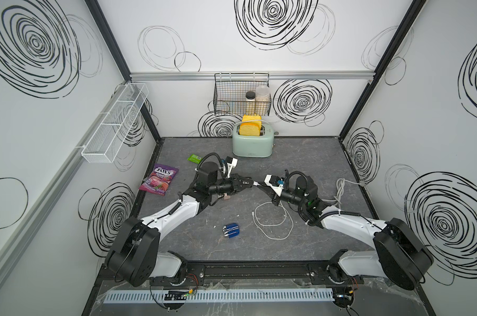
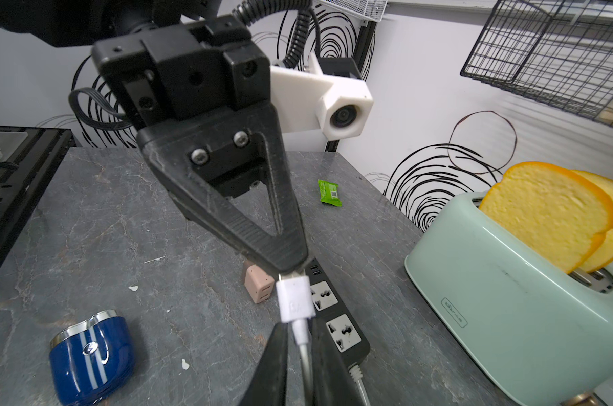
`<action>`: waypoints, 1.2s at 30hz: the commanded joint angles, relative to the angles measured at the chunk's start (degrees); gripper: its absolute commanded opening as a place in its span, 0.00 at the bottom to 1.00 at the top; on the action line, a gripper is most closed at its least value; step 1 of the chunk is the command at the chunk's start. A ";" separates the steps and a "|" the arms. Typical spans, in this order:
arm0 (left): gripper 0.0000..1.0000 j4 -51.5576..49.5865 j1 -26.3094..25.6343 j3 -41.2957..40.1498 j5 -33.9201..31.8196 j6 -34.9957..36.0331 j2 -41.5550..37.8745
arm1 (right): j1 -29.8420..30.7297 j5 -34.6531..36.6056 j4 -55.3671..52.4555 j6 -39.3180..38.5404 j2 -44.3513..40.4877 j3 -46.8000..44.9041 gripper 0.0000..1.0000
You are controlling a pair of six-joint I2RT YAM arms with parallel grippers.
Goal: Charge the electric shaver
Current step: Pick up the charging cable from the center of the board.
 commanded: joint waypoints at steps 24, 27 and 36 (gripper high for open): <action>0.00 2.80 0.11 0.53 0.70 0.30 -0.17 | 0.00 -0.66 5.73 2.24 -0.73 -2.58 0.09; 0.00 2.87 0.16 0.27 0.65 0.32 -0.16 | -0.02 -0.76 5.91 2.19 -1.17 -2.68 0.06; 0.00 2.14 0.90 -0.53 0.43 0.72 -0.08 | -0.01 -1.07 5.83 2.08 -2.53 -2.91 0.00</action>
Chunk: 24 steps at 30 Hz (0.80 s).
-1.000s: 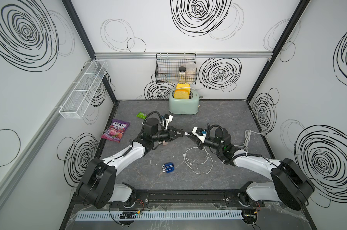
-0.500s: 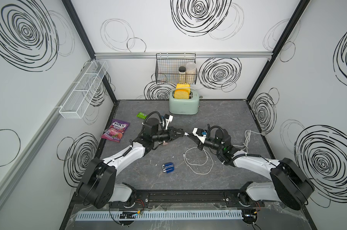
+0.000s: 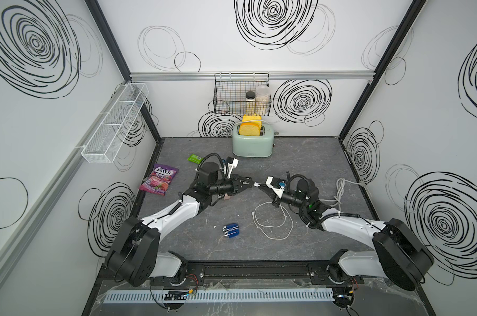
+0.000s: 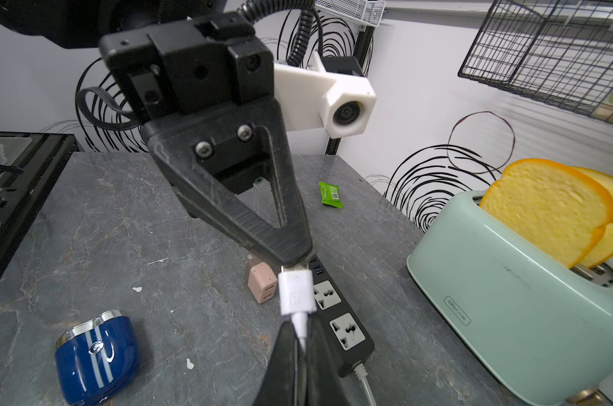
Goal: Charge the electric shaver
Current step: Pick up the charging cable from the center of the board.
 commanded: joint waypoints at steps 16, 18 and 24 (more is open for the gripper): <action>0.95 -36.14 14.10 15.03 -19.41 43.91 -8.11 | -1.99 6.87 -31.87 -1.81 -4.20 11.78 0.00; 0.96 -34.24 13.74 13.41 -23.85 52.11 -10.64 | -2.14 7.88 -35.35 -2.01 -5.58 11.97 0.00; 0.96 -30.31 13.25 4.75 -22.06 78.08 -15.44 | -2.28 9.75 -39.38 0.00 -10.28 10.74 0.00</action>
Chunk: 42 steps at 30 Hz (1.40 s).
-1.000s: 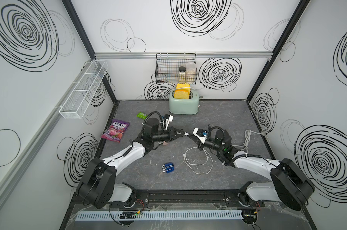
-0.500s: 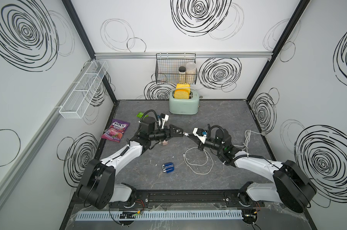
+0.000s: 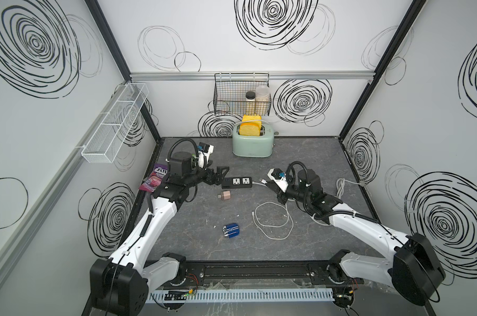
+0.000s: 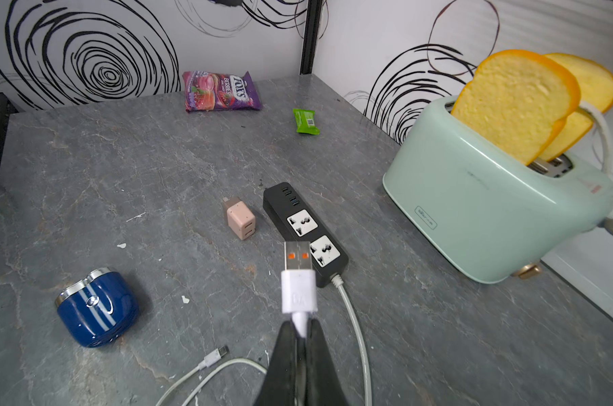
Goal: Charge the electric shaver
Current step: Pick up the charging cable from the center of the board, then pick up the plug from the center of the board.
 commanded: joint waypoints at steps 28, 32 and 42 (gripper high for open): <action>0.86 10.86 -7.03 -11.46 -13.45 47.84 24.57 | -2.13 1.39 -5.40 0.52 -6.62 -0.94 0.00; 0.80 9.71 -7.72 -11.36 -14.14 49.36 26.32 | -2.46 1.33 -5.33 0.41 -6.57 -0.79 0.00; 0.60 4.86 -7.59 -6.83 -14.22 50.76 31.08 | -2.62 0.71 -4.70 0.33 -5.80 -0.99 0.00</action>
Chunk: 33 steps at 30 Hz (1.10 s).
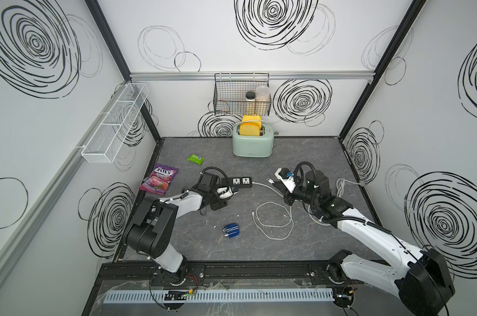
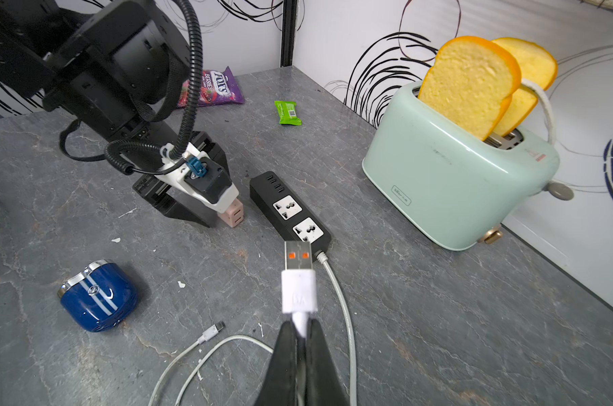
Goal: Charge the electric shaver
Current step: Pick up the plug from the center of the board.
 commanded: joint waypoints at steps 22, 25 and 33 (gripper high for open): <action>0.19 6.69 -8.38 4.77 -1.13 -28.96 -7.58 | -0.49 1.24 0.24 -0.48 -2.21 -1.58 0.00; 0.20 8.47 -12.31 2.77 -5.24 -37.24 -8.27 | -0.44 1.14 0.22 0.13 -2.56 -1.99 0.00; 0.22 14.97 -20.27 -5.08 -14.52 -52.11 -7.23 | -0.44 0.71 3.21 1.01 -4.80 -4.09 0.00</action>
